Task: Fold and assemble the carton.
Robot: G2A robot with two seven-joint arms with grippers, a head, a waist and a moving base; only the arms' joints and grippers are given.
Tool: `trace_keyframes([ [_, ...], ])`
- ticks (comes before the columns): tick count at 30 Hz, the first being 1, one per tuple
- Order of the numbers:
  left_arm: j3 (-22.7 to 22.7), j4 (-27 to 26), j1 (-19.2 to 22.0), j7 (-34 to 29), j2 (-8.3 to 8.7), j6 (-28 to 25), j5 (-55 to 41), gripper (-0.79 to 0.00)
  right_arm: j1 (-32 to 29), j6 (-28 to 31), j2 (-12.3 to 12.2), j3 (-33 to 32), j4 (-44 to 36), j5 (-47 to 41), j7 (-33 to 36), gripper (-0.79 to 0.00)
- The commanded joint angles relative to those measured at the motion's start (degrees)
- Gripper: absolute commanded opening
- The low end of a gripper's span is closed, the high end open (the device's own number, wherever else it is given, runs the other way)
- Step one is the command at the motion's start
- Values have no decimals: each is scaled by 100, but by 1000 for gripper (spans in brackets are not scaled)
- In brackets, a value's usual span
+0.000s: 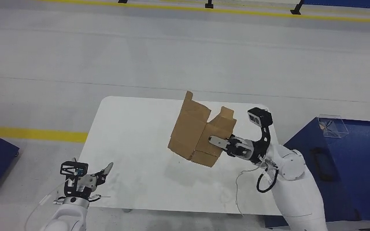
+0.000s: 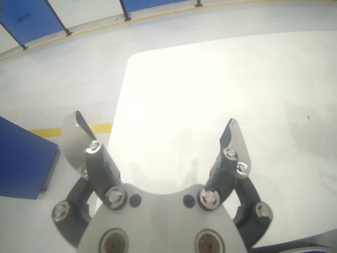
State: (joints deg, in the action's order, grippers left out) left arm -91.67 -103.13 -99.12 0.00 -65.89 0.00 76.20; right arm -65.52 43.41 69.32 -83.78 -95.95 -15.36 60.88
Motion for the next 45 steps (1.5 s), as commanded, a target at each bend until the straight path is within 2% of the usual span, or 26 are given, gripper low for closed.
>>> trace_keyframes([
  [1, 0, 0, 0, 0, 0, 0, 0, 0, -107, 527, -48, -397, -467, 1286, -528, -785],
  [5, 0, 0, 0, 0, 0, 0, 0, 0, -455, 1428, -34, -1259, -1437, 3186, -1688, -785],
  [8, 0, 0, 0, 0, 0, 0, 0, 0, -706, 1459, 57, -1714, -2520, 4945, -2828, -785],
  [12, 0, 0, 0, 0, 0, 0, 0, 0, -1137, 1428, 180, -1904, -3655, 7646, -4472, -785],
  [16, 0, 0, 0, 0, 0, 0, 0, 0, -1311, 497, 208, -1586, -3870, 10953, -6424, -785],
  [19, 0, 0, 0, 0, 0, 0, 0, 0, -1744, -945, 135, -1041, -3870, 13584, -8048, -785],
  [21, 0, 0, 0, 0, 0, 0, 0, 0, -2184, -1981, 94, -784, -3870, 14813, -8752, -785],
  [24, 0, 0, 0, 0, 0, 0, 0, 0, -2671, -2957, 59, -505, -3870, 15840, -9194, -785],
  [30, 0, 0, 0, 0, 0, 0, 0, 0, -3097, -4124, -3, -140, -3870, 17625, -9411, -785],
  [34, 0, 0, 0, 0, 0, 0, 0, 0, -3294, -4335, -20, 90, -3870, 18083, -9323, -785],
  [37, 0, 0, 0, 0, 0, 0, 0, 0, -3231, -3945, -8, 163, -3870, 17316, -9278, -785],
  [41, 0, 0, 0, 0, 0, 0, 0, 0, -2879, -3095, 11, -41, -3870, 15449, -9317, -785],
  [45, 0, 0, 0, 0, 0, 0, 0, 0, -2558, -1613, 0, -665, -3870, 12911, -9372, -785],
])
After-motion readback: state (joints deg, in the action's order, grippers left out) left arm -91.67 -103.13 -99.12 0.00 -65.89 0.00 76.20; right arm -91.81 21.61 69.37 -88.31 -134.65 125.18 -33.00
